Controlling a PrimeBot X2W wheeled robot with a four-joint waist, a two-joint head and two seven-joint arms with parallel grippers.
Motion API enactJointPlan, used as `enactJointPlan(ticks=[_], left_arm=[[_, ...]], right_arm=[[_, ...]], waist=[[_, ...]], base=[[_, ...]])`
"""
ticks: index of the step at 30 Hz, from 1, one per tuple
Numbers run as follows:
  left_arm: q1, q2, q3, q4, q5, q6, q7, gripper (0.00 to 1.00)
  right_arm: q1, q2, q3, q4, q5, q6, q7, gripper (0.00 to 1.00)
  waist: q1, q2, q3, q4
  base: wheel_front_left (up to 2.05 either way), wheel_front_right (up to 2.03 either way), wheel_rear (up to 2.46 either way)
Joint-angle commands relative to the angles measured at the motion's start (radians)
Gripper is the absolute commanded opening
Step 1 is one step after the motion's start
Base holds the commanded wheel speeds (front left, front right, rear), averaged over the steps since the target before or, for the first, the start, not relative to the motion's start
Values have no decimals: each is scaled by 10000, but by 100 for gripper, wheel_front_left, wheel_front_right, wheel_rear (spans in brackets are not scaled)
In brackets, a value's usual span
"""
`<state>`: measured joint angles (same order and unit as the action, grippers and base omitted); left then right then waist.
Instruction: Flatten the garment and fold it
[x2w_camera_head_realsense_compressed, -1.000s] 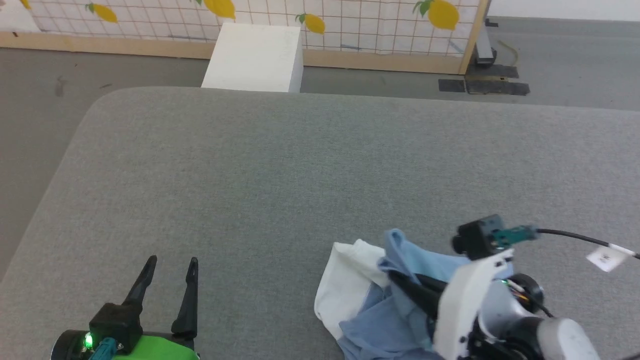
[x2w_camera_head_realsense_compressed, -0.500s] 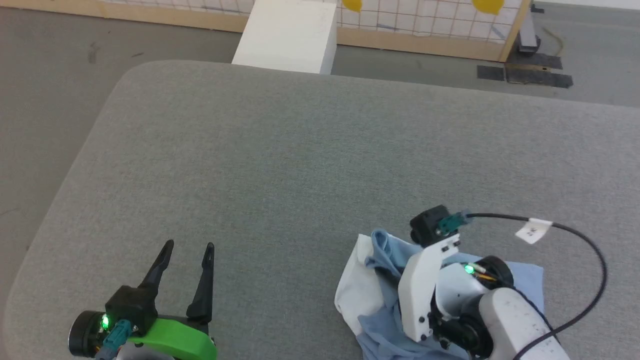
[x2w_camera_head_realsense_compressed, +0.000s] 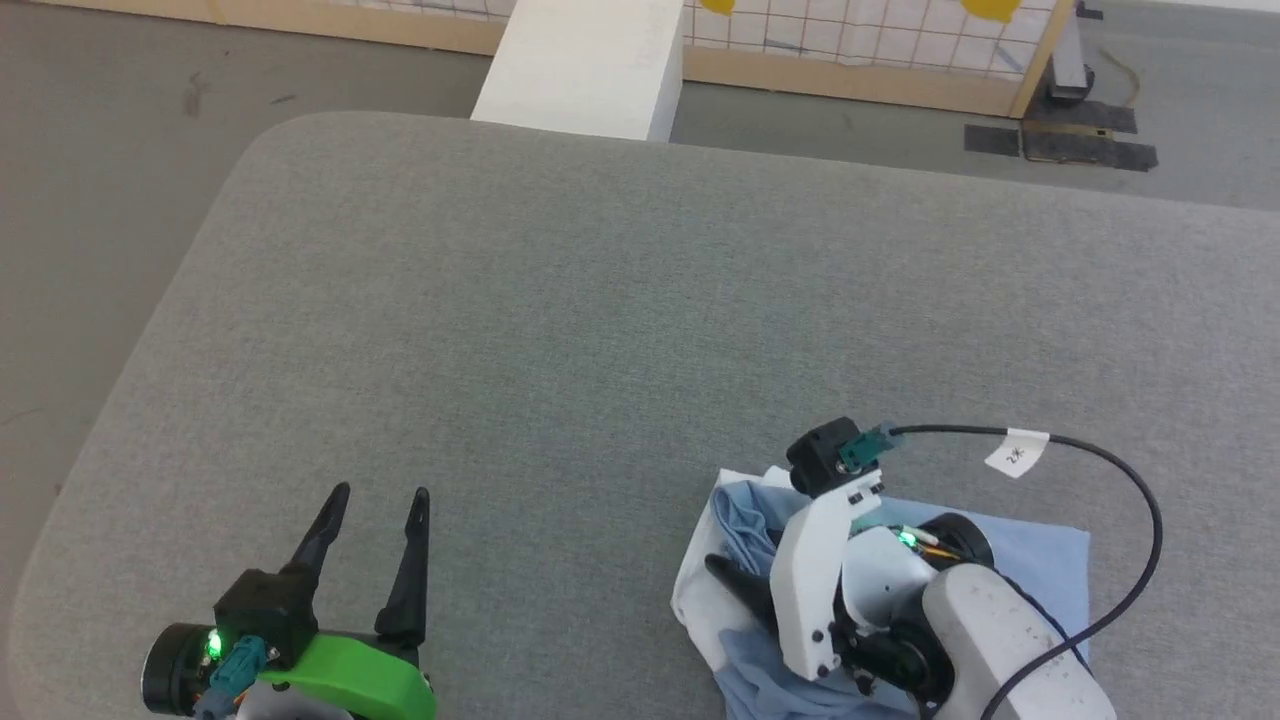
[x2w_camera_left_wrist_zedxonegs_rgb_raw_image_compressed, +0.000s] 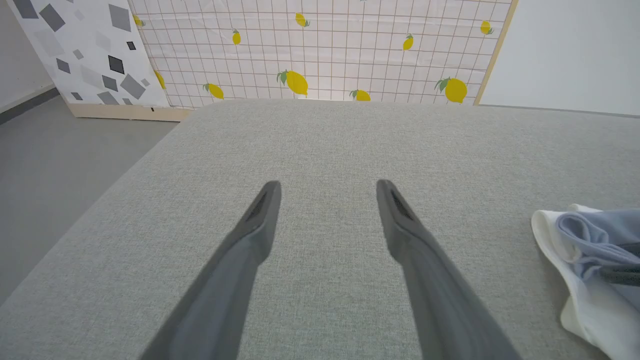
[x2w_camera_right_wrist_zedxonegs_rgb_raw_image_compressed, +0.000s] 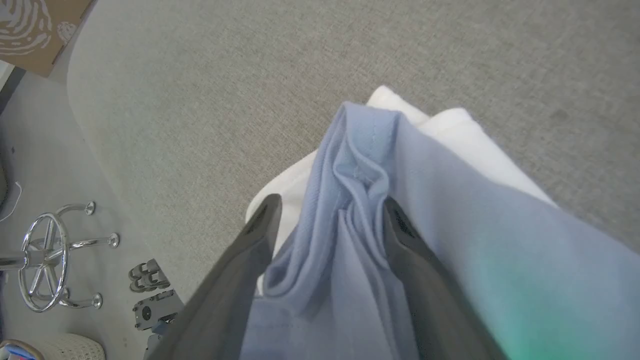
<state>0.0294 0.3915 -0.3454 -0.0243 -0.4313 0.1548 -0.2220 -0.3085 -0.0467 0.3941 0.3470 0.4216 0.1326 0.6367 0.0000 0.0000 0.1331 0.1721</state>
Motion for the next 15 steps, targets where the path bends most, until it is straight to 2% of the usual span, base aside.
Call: enactJointPlan(ticks=[1, 6, 15], left_arm=[[-144, -3, 7, 21, -117, -13, -42, 100], [-64, 58, 59, -54, -152, 59, -31, 100], [71, 162, 113, -277, -184, 168, -32, 100]], right_arm=[[-178, -37, 35, -159, 207, -19, 74, 100], [-122, -36, -547, -1461, 556, -19, 399, 100], [1715, -498, -3944, -4563, -494, -19, 488, 100]], waist=[[0, 0, -61, -161], [0, 0, -164, -487], [0, 0, -122, -959]], base=[[0, 0, 0], [0, 0, 0], [0, 0, 0]])
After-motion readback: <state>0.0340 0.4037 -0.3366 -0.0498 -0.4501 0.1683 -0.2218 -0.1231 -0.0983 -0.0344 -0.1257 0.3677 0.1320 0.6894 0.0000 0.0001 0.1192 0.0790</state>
